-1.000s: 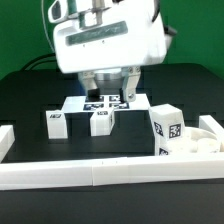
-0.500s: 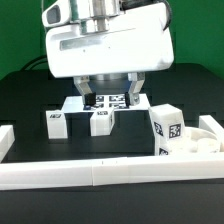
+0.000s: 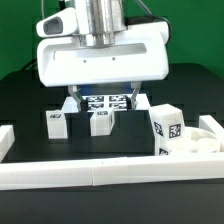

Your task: Assemble stool

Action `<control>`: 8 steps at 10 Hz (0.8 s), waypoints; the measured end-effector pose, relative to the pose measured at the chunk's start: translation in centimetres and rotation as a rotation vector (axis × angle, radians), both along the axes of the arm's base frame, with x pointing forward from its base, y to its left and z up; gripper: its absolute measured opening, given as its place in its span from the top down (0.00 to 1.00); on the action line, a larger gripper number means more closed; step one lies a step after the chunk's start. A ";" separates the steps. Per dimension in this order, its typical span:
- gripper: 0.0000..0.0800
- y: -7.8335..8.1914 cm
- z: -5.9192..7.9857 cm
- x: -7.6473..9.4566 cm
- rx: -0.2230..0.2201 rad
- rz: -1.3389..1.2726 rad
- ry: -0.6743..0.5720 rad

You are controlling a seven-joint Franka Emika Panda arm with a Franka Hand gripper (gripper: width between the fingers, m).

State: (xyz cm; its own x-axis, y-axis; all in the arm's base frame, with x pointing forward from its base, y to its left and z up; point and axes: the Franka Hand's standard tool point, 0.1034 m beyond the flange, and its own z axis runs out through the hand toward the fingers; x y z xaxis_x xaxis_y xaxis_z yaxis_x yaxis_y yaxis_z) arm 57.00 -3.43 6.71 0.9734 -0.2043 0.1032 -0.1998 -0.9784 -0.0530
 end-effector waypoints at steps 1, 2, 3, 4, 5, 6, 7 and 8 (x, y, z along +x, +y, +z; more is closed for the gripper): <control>0.19 -0.3 0.1 0.1 -0.014 0.071 -0.003; 0.19 -0.4 0.1 0.1 -0.020 0.101 0.003; 0.19 -0.5 0.1 -0.1 -0.021 0.122 0.018; 0.19 -0.7 -0.1 -0.2 -0.022 0.116 0.021; 0.19 -1.4 -1.2 -1.6 0.002 0.101 0.093; 0.19 -1.8 -1.7 -2.4 0.044 0.067 0.202; 0.19 -1.9 -1.9 -2.6 0.071 0.061 0.293; 0.19 -1.5 -1.9 -3.5 0.130 0.071 0.450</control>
Offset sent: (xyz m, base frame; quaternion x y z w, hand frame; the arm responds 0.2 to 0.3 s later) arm 0.0000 0.0000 0.0000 0.0000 0.0000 0.0000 1.0000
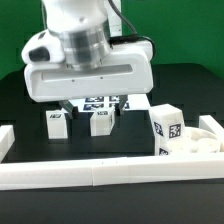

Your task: Assemble stool

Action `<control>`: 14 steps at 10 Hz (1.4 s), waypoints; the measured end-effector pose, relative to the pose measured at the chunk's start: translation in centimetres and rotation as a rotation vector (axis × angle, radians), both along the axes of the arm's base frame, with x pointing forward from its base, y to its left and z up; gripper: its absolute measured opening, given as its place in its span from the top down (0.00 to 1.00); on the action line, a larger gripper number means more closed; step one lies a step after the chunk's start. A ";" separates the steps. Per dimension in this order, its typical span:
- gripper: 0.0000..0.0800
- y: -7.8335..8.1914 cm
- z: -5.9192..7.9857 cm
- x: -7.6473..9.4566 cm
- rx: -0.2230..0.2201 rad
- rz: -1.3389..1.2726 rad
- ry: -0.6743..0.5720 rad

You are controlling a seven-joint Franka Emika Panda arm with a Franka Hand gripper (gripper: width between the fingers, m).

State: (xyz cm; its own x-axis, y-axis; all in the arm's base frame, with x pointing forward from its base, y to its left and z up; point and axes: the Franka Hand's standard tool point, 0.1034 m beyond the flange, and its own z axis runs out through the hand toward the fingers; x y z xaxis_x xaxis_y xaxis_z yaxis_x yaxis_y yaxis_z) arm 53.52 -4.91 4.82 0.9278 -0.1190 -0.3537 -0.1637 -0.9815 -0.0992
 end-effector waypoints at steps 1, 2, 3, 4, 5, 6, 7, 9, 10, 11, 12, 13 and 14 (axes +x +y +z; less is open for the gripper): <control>0.19 0.2 0.1 0.3 0.013 -0.015 0.087; 0.19 0.1 -0.1 0.6 0.015 -0.005 0.115; 0.19 0.1 0.0 -0.3 0.036 -0.004 0.207; 0.19 0.0 -0.2 -0.9 0.044 -0.020 0.290; 0.19 -0.2 -0.8 -2.1 0.046 -0.046 0.384; 0.19 -0.1 -1.2 -3.7 0.036 -0.039 0.486; 0.19 0.1 -1.5 -4.4 0.035 -0.036 0.550; 0.19 -0.1 -1.6 -4.0 0.031 -0.037 0.535; 0.19 -0.1 -1.6 -4.1 0.031 -0.038 0.535; 0.19 0.0 -1.8 -4.2 0.029 -0.042 0.540; 0.19 0.3 -2.4 -4.5 0.026 -0.048 0.554; 0.19 0.4 -2.7 -4.7 0.020 -0.056 0.574; 0.19 0.2 -2.6 -4.5 0.025 -0.059 0.591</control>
Offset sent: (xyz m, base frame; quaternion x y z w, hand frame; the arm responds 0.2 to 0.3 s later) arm 0.0000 0.0000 0.0000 0.0000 -0.1938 0.0000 0.9810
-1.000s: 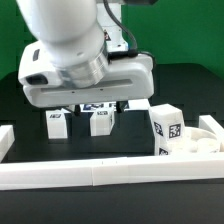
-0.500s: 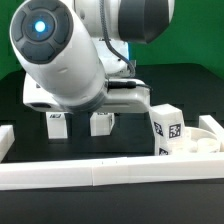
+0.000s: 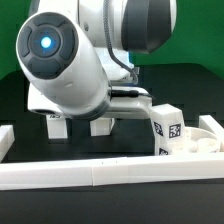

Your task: Assemble stool

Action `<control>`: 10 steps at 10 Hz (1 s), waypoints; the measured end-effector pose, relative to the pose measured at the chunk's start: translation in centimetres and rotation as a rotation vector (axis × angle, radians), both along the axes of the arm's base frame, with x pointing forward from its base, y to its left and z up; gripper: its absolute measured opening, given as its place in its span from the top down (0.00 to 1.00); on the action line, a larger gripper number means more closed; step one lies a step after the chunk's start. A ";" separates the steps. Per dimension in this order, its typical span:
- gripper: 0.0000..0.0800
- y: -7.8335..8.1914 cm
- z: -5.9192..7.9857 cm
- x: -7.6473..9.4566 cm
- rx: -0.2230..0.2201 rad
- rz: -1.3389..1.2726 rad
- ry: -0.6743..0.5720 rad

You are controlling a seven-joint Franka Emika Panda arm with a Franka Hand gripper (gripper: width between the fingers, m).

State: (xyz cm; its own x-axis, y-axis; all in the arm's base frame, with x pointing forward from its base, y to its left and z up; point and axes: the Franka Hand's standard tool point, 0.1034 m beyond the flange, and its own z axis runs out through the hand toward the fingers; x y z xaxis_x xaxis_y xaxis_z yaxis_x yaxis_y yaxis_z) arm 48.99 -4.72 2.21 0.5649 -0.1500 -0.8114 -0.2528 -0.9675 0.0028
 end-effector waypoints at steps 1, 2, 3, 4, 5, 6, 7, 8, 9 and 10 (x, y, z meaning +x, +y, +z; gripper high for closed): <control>0.19 -0.4 -0.1 0.2 -0.003 -0.008 0.010; 0.19 -0.6 -0.5 0.2 -0.007 -0.013 0.014; 0.19 -0.8 -0.8 0.0 -0.016 -0.021 0.022; 0.19 -0.7 -1.0 -0.2 -0.029 -0.027 0.029; 0.19 -0.4 -1.1 -0.1 -0.038 -0.027 0.031; 0.19 -0.4 -1.1 -0.1 -0.038 -0.028 0.031; 0.35 -0.5 -1.1 -0.1 -0.038 -0.030 0.031; 0.35 -0.6 -1.1 -0.1 -0.038 -0.031 0.031; 0.52 -0.6 -1.1 -0.1 -0.038 -0.032 0.031; 0.59 -0.6 -1.1 -0.2 -0.038 -0.032 0.031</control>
Offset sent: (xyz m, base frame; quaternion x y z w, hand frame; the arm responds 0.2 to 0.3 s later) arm 0.0012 0.0082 -0.0095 0.0009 -0.0212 0.0224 0.9995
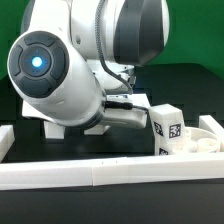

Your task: Assemble stool

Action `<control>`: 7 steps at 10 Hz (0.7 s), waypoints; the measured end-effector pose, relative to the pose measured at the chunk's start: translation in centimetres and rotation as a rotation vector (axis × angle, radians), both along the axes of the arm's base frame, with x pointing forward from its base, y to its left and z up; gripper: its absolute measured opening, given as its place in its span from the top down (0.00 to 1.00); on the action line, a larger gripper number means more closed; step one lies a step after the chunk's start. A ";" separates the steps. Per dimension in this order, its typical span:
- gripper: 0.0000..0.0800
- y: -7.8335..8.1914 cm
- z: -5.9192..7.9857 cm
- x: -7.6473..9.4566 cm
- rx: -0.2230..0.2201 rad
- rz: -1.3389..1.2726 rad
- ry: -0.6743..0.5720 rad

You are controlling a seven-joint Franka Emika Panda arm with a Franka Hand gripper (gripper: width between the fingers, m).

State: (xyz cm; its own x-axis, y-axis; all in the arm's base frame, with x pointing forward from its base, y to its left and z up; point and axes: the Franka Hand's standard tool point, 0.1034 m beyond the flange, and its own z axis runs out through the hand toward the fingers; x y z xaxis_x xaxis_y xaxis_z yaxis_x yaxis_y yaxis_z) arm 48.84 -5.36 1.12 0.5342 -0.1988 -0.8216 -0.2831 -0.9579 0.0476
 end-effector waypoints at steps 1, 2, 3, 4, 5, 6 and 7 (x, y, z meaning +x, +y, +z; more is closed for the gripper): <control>0.59 0.0 0.0 0.0 0.000 0.000 0.000; 0.59 0.0 0.0 0.0 0.000 -0.001 0.000; 0.59 -0.1 0.0 0.0 0.000 -0.001 0.000; 0.59 -0.1 0.0 0.0 0.000 -0.002 0.000; 0.59 -0.1 0.0 0.0 0.000 -0.002 0.000; 0.59 -0.1 0.0 0.0 0.000 -0.002 0.000; 0.59 -0.1 0.2 0.1 0.000 -0.002 -0.003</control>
Offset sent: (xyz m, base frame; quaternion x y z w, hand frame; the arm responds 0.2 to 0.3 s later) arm 0.0000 0.0000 0.0000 0.0000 0.0000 0.0000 1.0000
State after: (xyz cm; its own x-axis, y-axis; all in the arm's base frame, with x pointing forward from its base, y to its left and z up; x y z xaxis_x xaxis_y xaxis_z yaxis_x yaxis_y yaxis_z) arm 48.93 -5.46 1.27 0.5362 -0.1998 -0.8201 -0.2854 -0.9573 0.0466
